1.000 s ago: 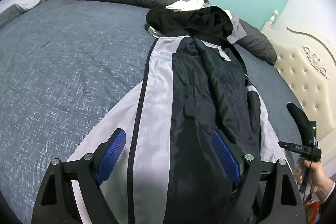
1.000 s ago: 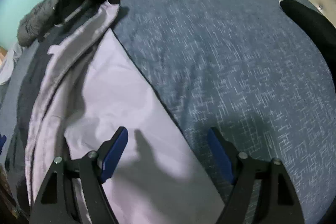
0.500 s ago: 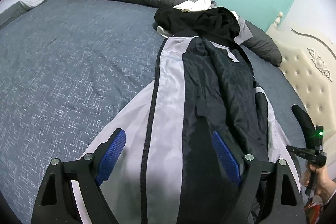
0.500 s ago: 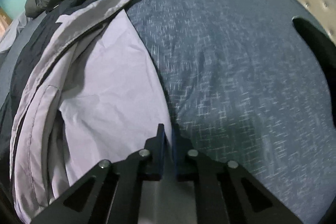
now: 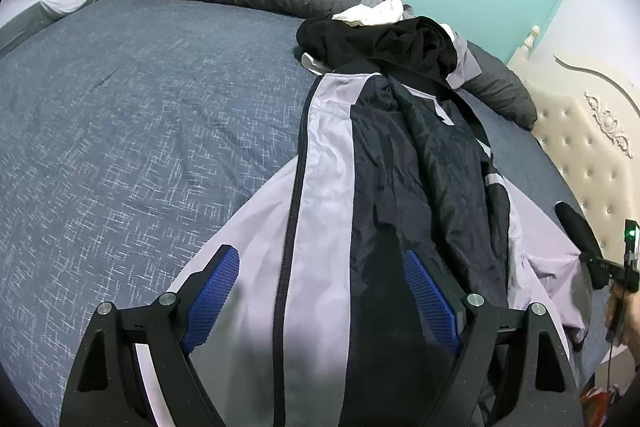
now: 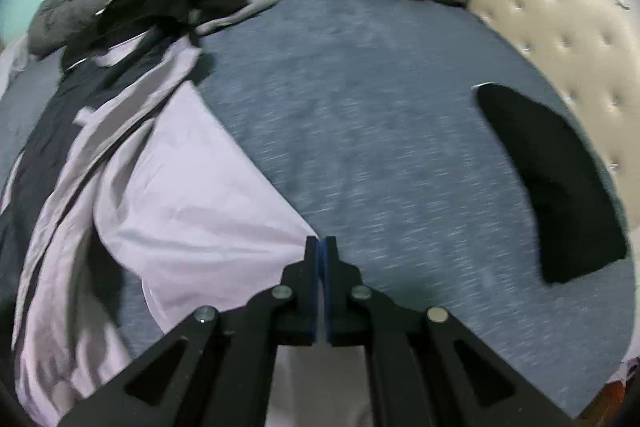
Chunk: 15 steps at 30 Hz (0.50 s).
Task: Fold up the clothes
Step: 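Open both tools and release the jacket hem onto the bed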
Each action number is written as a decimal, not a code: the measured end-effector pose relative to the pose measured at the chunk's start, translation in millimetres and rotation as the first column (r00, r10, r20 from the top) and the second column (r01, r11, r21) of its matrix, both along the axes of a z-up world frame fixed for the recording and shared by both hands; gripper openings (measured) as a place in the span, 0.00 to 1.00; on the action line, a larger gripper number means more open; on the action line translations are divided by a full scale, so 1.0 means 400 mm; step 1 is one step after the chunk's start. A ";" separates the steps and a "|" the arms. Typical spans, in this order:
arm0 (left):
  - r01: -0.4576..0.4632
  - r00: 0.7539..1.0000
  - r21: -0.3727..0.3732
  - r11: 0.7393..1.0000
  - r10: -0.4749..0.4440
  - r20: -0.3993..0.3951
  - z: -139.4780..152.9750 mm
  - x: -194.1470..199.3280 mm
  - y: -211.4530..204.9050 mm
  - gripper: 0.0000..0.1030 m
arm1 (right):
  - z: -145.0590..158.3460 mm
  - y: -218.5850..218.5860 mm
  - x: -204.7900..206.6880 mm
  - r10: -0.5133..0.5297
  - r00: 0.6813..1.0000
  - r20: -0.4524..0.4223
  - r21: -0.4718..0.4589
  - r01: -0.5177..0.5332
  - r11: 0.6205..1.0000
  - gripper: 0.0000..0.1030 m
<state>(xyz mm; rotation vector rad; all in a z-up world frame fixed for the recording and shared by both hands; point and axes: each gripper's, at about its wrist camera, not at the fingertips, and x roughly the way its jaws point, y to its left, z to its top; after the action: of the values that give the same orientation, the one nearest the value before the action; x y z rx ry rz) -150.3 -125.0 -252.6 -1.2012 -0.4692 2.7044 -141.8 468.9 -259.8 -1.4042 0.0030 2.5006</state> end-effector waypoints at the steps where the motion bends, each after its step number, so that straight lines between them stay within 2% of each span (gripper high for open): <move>1: 0.002 1.000 0.001 1.000 -0.002 0.000 0.000 -0.001 0.001 0.85 | 0.011 0.024 0.000 -0.017 1.000 -0.001 0.014 0.017 1.000 0.01; 9: -0.004 1.000 0.004 1.000 0.004 0.004 0.002 -0.004 -0.011 0.85 | 0.079 0.187 -0.041 -0.182 0.983 -0.032 0.157 0.185 0.970 0.01; 11: -0.005 1.000 0.003 1.000 0.005 0.004 0.002 -0.004 -0.015 0.85 | 0.084 0.231 -0.052 -0.252 0.967 -0.038 0.160 0.254 0.954 0.01; 13: -0.009 1.000 0.006 1.000 0.009 0.005 0.002 -0.005 -0.021 0.85 | 0.087 0.257 -0.054 -0.303 0.952 -0.054 0.126 0.307 0.943 0.02; 15: -0.015 1.000 0.005 1.000 0.015 0.004 0.004 -0.007 -0.026 0.85 | 0.092 0.262 -0.052 -0.334 0.939 -0.083 0.108 0.341 0.934 0.07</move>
<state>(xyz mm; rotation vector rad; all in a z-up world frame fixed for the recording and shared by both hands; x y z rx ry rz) -153.0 -135.3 -251.1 -1.2067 -0.4872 2.7122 -162.5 573.7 -223.1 -1.1641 0.0967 2.2192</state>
